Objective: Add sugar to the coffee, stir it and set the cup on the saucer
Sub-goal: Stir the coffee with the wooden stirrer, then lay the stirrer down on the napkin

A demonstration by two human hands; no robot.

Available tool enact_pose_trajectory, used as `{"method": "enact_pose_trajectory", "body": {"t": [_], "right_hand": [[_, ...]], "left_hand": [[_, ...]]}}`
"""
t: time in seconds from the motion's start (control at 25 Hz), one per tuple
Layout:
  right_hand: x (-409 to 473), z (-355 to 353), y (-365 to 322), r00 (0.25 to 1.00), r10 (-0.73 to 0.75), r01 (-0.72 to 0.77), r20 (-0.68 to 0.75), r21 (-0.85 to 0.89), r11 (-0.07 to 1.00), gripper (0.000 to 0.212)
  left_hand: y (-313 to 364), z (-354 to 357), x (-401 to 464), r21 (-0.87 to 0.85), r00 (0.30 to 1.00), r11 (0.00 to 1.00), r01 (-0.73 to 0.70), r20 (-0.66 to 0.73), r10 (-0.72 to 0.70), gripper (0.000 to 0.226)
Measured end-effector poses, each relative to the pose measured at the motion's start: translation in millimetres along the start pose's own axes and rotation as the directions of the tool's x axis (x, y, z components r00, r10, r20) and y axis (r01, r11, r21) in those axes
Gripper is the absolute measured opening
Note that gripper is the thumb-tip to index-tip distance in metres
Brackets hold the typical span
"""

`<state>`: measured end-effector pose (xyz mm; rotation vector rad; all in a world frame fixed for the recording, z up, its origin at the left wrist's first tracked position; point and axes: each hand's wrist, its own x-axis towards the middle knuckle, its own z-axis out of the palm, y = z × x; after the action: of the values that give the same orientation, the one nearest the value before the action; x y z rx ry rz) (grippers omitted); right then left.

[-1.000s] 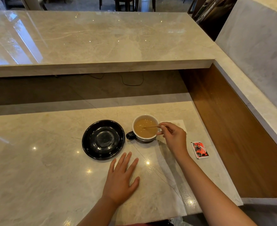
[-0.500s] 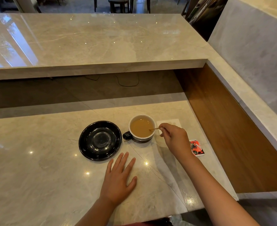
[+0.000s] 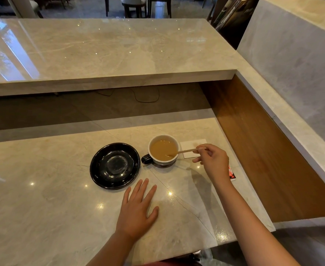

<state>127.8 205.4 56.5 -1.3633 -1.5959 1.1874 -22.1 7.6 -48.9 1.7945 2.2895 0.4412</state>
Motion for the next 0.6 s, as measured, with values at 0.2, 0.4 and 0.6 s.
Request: {"method": "enact_pose_trajectory", "body": {"t": [0.2,0.4,0.6], "right_hand": [[5.4,-19.2,3.5,0.994,0.085,-0.08,-0.063,0.066,0.995,0.018],[11.1,-38.7,9.4,0.984,0.137,-0.122,-0.111,0.13,0.984,0.021],[17.9,-60.9,15.4,0.987,0.08,-0.054,-0.141,0.18,0.982,0.022]], "left_hand": [[-1.0,1.3,0.3,0.01,1.0,1.0,0.006,0.012,-0.006,0.06],[-0.1,-0.2,-0.1,0.003,1.0,1.0,0.005,0.014,-0.005,0.06],[1.2,-1.9,-0.1,0.009,1.0,1.0,0.008,0.022,-0.008,0.061]]}}
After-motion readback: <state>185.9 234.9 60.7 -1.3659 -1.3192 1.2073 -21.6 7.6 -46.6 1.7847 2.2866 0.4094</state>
